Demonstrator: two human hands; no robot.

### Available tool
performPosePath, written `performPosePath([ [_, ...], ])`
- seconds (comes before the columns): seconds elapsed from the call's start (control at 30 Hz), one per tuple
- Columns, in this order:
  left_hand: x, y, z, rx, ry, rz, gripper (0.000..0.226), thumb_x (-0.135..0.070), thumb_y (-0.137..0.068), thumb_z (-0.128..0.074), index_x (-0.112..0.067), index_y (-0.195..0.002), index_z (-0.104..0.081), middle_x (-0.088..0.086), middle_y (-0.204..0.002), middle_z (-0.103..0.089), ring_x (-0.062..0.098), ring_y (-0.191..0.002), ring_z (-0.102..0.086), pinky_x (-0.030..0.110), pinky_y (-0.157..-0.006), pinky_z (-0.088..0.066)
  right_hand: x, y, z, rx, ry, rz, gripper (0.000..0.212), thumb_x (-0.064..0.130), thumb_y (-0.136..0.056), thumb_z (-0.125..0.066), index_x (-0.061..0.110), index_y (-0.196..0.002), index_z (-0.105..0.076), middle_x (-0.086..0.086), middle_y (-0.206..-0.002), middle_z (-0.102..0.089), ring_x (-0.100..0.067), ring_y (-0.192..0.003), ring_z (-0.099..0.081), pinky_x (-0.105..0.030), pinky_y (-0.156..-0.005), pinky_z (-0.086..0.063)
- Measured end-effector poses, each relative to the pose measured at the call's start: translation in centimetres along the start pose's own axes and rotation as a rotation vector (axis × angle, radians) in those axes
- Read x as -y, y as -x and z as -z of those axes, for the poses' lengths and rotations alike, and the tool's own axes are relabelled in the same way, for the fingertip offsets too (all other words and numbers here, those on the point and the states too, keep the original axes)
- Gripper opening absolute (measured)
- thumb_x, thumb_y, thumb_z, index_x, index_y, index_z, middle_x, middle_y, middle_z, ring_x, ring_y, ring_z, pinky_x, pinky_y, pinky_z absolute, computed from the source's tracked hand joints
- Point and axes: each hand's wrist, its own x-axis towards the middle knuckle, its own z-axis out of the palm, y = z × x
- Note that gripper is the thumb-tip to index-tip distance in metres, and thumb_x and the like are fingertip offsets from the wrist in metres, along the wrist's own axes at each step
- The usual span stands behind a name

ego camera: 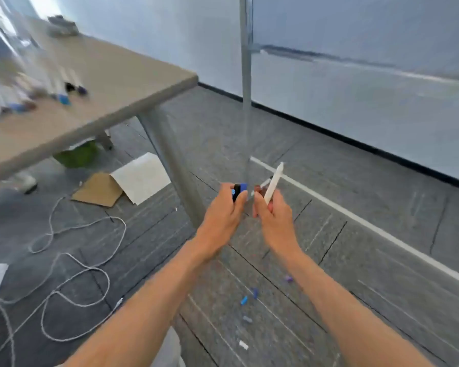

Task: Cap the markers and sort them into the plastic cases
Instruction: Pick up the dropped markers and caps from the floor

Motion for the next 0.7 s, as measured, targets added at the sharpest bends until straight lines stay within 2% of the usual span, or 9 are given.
performPosePath([
  [0.1,-4.3,-0.7,5.1,-0.089,-0.021,-0.077,0.022,-0.039,-0.100,-0.038,-0.018,-0.105,-0.040,-0.007,-0.071,-0.048,0.006,-0.057,-0.045,0.021,-0.053,-0.032,6.7,-0.9,-0.1,0.039,-0.034,0.094,0.020,0.027,-0.099,-0.051,0.009,-0.102,-0.056,0.001,-0.068,-0.054,-0.002,-0.054,-0.044,-0.013,-0.051,-0.037],
  [0.17,-6.6,-0.8,7.8,-0.127,-0.030,-0.111,0.019,-0.039,-0.100,-0.039,-0.020,-0.104,-0.040,-0.007,-0.069,-0.049,0.005,-0.054,-0.046,0.019,-0.049,-0.032,10.2,-1.2,-0.4,0.061,-0.039,0.165,0.015,0.026,-0.100,-0.050,0.012,-0.099,-0.055,0.000,-0.069,-0.055,-0.005,-0.056,-0.046,-0.014,-0.050,-0.038],
  [0.27,-9.7,-0.8,11.9,-0.208,-0.032,-0.156,0.018,-0.037,-0.101,-0.040,-0.019,-0.102,-0.041,-0.007,-0.073,-0.051,0.005,-0.060,-0.049,0.022,-0.055,-0.036,15.0,-2.0,-1.5,0.126,-0.051,0.242,0.012,0.028,-0.100,-0.049,0.018,-0.097,-0.055,0.001,-0.069,-0.056,-0.003,-0.053,-0.045,-0.015,-0.049,-0.037],
  [0.37,-11.7,-1.1,16.7,-0.328,0.005,-0.152,0.018,-0.033,-0.101,-0.040,-0.016,-0.099,-0.041,-0.005,-0.074,-0.050,0.008,-0.061,-0.047,0.017,-0.054,-0.037,19.1,-3.2,-3.9,0.228,0.024,0.326,0.020,0.034,-0.100,-0.048,0.016,-0.104,-0.057,0.003,-0.070,-0.058,0.001,-0.053,-0.047,-0.019,-0.052,-0.038],
  [0.47,-11.8,-1.9,21.7,-0.412,-0.040,-0.115,0.020,-0.033,-0.101,-0.040,-0.013,-0.098,-0.041,-0.002,-0.073,-0.049,0.011,-0.060,-0.046,0.027,-0.056,-0.036,22.7,-5.0,-7.2,0.311,0.106,0.381,0.017,0.035,-0.100,-0.047,0.021,-0.099,-0.056,0.001,-0.073,-0.060,0.001,-0.056,-0.050,-0.015,-0.055,-0.038],
  [0.57,-10.7,-3.0,27.0,-0.458,-0.143,-0.057,0.026,-0.033,-0.101,-0.040,-0.007,-0.099,-0.043,0.004,-0.072,-0.051,0.018,-0.062,-0.051,0.027,-0.055,-0.038,25.8,-7.1,-10.7,0.363,0.218,0.412,0.021,0.034,-0.100,-0.046,0.015,-0.098,-0.054,0.004,-0.072,-0.060,-0.003,-0.062,-0.052,-0.018,-0.057,-0.037],
  [0.63,-9.3,-3.7,30.2,-0.469,-0.212,0.030,0.032,-0.033,-0.101,-0.040,-0.002,-0.105,-0.045,0.009,-0.077,-0.054,0.026,-0.069,-0.055,0.034,-0.060,-0.040,26.9,-8.8,-13.0,0.409,0.318,0.389,0.022,0.034,-0.100,-0.044,0.015,-0.102,-0.055,0.003,-0.075,-0.063,-0.003,-0.067,-0.054,-0.017,-0.057,-0.037],
  [0.7,-7.4,-4.1,32.7,-0.449,-0.291,0.158,0.032,-0.032,-0.101,-0.040,0.000,-0.106,-0.045,0.011,-0.081,-0.052,0.028,-0.073,-0.052,0.034,-0.062,-0.037,27.3,-10.1,-15.1,0.482,0.445,0.330,0.021,0.032,-0.100,-0.045,0.015,-0.103,-0.057,0.000,-0.077,-0.062,-0.009,-0.069,-0.056,-0.021,-0.057,-0.037],
])
